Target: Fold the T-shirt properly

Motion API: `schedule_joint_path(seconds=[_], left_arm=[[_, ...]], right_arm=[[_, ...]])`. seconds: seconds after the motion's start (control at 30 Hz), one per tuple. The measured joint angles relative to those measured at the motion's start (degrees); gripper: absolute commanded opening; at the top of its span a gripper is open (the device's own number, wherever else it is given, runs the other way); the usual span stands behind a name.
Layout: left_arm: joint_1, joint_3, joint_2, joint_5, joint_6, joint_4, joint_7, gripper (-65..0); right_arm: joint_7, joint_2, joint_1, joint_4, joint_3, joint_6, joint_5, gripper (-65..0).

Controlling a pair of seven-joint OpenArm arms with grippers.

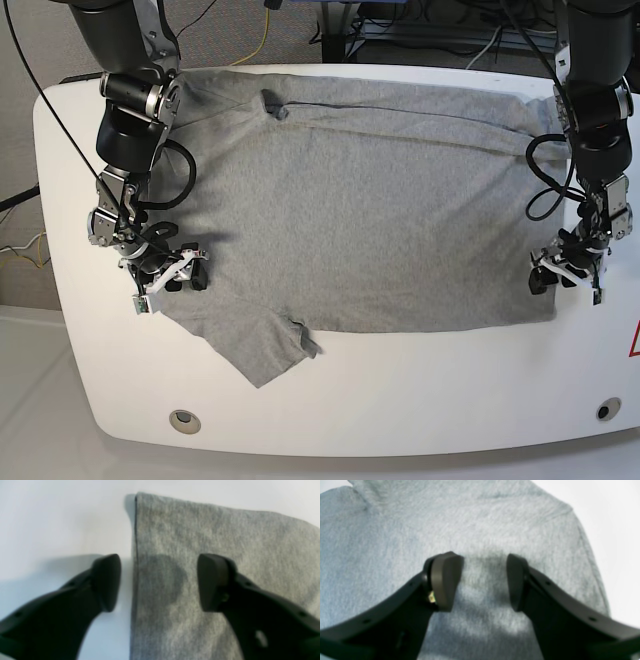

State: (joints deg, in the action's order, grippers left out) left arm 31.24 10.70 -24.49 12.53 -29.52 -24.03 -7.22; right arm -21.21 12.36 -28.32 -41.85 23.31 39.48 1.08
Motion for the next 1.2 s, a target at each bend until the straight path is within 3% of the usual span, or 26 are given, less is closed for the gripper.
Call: schedule_joint_path(seconds=[0.67, 0.73, 0.87, 1.0, 1.2], left_arm=[[-0.04, 0.13, -0.02, 0.0, -0.13, 0.0, -1.53, -30.7], [-0.11, 0.13, 0.0, 0.0, -0.13, 0.0, -1.51, -34.0], [-0.2, 0.11, 0.0, 0.17, -0.11, 0.0, -1.81, -53.2], [-0.31, 0.0, 0.0, 0.22, -0.17, 0.04, -2.12, -64.3], [-0.5, -0.15, 0.09, 0.48, -0.52, 0.15, -1.97, -65.0]], right_arm=[[0.04, 0.02, 0.28, -0.13, 0.04, 0.0, -0.42, -32.9], [0.02, 0.02, 0.31, -0.17, 0.04, 0.02, -0.42, -32.9], [0.02, 0.02, 0.31, -0.22, 0.07, 0.02, -0.11, -33.1], [0.02, 0.0, 0.31, -0.28, 0.11, 0.04, 0.26, -33.1], [0.04, -0.02, 0.31, -0.33, 0.26, 0.2, 0.63, -33.2]])
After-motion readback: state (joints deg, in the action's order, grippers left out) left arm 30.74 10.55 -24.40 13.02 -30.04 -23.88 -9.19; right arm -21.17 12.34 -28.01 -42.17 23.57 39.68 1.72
